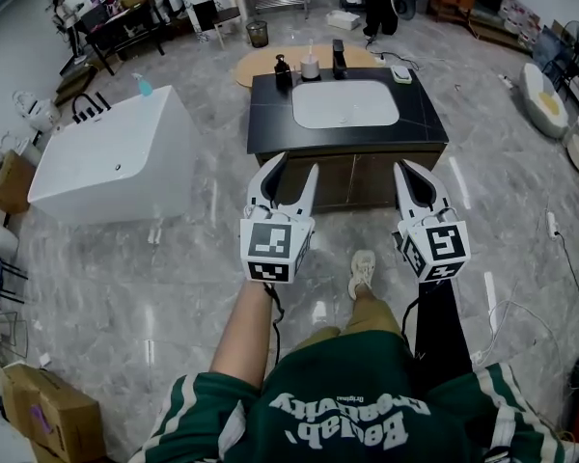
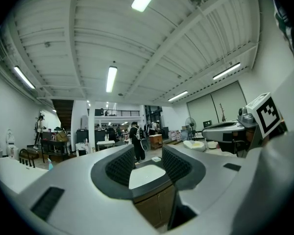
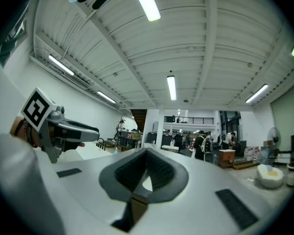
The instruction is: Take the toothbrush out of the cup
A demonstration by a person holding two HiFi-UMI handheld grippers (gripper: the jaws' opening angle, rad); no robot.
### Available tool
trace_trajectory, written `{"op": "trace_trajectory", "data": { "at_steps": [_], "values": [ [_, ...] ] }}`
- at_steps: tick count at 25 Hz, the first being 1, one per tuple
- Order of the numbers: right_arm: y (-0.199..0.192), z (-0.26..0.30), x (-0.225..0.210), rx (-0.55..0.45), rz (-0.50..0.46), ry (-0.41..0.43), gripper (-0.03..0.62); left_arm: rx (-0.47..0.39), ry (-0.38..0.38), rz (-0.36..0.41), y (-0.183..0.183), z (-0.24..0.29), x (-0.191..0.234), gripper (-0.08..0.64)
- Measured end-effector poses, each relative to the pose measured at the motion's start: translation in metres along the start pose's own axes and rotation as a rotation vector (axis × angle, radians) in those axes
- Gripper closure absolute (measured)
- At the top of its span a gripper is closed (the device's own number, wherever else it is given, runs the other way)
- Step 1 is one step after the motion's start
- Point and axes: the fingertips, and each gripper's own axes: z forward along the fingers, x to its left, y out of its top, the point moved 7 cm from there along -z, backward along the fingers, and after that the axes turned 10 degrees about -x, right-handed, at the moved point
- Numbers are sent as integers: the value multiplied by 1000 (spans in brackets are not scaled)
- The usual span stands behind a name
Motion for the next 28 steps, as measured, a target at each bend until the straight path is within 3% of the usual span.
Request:
{"op": "trace_trajectory", "data": {
  "at_steps": [12, 28],
  "values": [
    [-53, 76, -36, -64, 36, 41, 589, -7, 36, 2, -42, 73, 30, 393],
    [-116, 302, -181, -82, 68, 89, 589, 10, 70, 25, -91, 324, 112, 402]
  ]
}}
